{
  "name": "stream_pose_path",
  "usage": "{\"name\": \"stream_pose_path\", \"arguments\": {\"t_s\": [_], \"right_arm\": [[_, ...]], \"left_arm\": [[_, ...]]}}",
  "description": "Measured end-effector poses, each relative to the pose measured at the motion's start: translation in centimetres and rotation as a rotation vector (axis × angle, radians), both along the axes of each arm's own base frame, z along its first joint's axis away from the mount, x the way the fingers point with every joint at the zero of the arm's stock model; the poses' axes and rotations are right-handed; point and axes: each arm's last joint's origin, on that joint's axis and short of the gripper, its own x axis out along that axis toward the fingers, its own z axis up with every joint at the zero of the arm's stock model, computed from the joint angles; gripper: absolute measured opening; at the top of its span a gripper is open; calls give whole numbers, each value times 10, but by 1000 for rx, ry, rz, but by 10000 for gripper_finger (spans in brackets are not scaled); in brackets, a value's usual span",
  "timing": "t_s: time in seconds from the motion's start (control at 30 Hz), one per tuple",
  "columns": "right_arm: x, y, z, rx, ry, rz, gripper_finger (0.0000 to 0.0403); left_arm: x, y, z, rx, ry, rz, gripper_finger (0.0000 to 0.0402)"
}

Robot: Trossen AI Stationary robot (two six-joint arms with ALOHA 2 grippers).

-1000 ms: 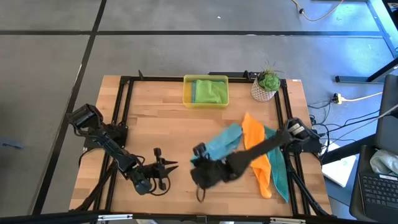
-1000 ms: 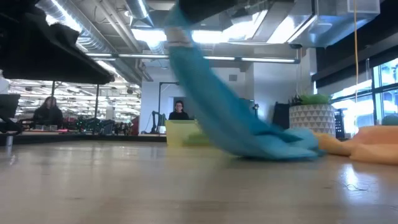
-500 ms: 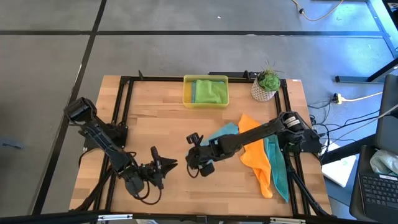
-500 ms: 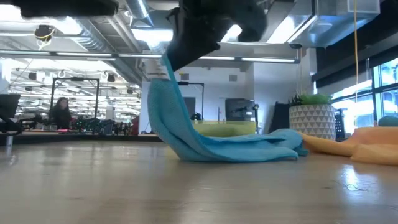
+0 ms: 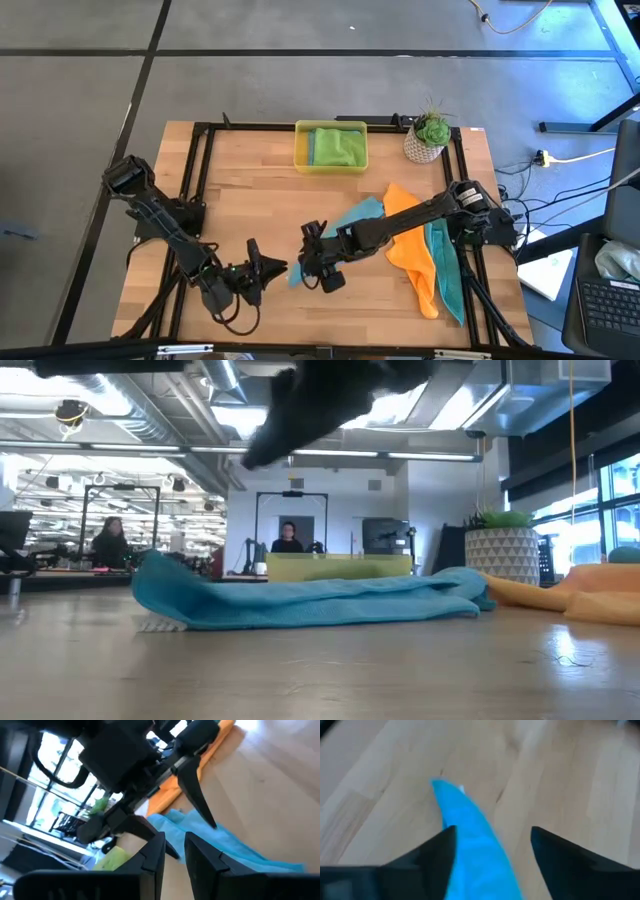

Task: Fold microfiber towels
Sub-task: Fold the left blue cloth

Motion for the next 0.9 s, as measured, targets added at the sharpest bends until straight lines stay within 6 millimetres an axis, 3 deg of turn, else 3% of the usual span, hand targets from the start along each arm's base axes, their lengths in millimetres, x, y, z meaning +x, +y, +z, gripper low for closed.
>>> {"name": "stream_pose_path", "arguments": {"t_s": [0.13,0.3,0.47,0.63,0.9], "right_arm": [[-22,5,-12,25,204,-201,314],[-52,14,-39,14,390,-365,316],[-61,4,-56,-201,315,-463,300],[-63,-4,-64,-160,316,-579,280],[-80,7,-73,-208,381,-545,267]], "left_arm": [[-8,-4,-5,-65,11,0,67],[-6,6,-15,-157,91,23,67],[10,20,-24,-282,200,-5,67],[18,23,-35,-374,298,-48,67],[8,6,-33,-248,321,-201,66]]}}
